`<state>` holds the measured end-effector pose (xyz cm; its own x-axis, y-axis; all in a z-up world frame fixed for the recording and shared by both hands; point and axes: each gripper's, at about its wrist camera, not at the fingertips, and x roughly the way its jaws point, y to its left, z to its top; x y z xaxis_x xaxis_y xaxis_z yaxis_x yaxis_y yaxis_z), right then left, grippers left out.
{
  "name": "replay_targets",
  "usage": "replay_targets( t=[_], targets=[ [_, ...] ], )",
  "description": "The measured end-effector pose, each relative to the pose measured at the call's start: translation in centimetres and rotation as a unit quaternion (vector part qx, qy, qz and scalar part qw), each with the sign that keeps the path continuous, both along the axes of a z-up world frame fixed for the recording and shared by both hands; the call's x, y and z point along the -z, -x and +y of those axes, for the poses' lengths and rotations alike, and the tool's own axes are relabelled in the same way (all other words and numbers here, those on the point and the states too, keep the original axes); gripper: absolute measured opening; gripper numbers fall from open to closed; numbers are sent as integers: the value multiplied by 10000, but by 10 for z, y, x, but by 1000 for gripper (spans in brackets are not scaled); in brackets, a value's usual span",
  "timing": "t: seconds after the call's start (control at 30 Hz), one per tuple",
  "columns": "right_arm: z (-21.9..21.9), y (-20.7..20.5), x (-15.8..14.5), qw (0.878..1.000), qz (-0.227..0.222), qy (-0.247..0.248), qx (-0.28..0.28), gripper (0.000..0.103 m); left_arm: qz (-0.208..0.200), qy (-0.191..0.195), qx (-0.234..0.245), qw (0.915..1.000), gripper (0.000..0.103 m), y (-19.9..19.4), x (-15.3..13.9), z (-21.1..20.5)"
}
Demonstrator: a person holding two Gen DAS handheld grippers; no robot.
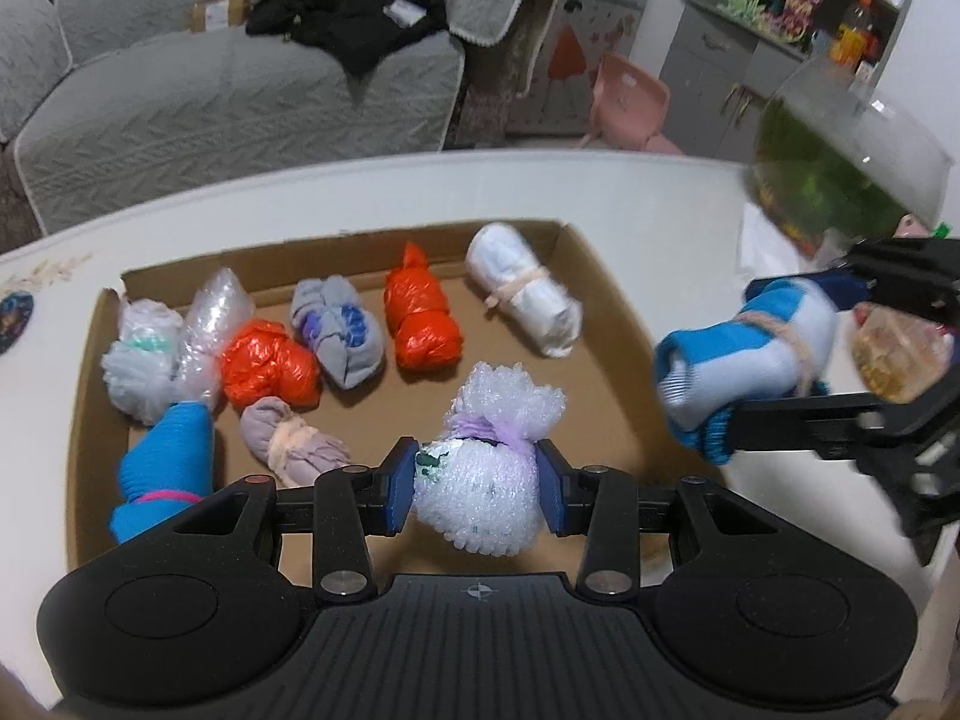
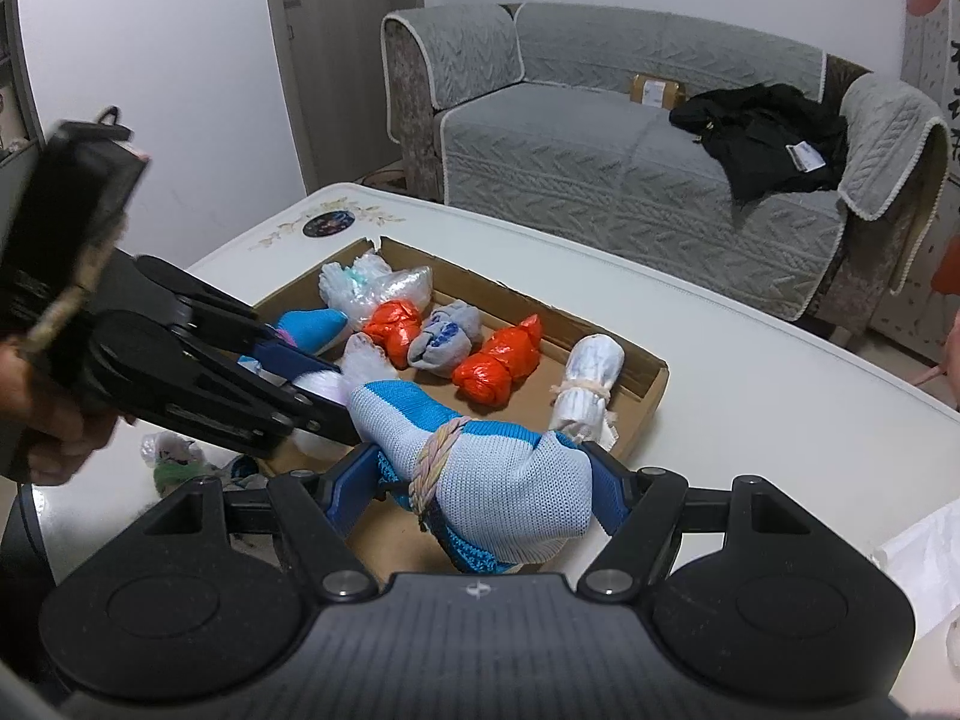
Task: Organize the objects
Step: 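Carry both bundles into the tray's open space and open both grippers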
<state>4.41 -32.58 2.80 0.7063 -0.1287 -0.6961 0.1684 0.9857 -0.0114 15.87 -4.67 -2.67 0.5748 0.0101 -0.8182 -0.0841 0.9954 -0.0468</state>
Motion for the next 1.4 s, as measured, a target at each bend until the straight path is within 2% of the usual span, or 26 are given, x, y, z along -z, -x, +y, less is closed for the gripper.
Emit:
replay_targets(
  t=[0.3, 0.47, 0.83, 1.4],
  targets=[
    [-9, -28, 15, 9998, 172, -122, 37, 68, 434, -40, -376, 9983, 48, -13, 40, 44],
    [-11, -53, 30, 9992, 324, -252, 4, 68, 379, -230, -692, 9966, 48, -7, 39, 64],
    [-10, -102, 58, 9961, 771, -426, 6, 68, 273, -150, -1075, 9937, 48, -6, 36, 76],
    [-14, -113, 72, 9938, 1023, -399, -190, 70, 346, -78, -1148, 9927, 51, -12, 40, 79]
  ],
)
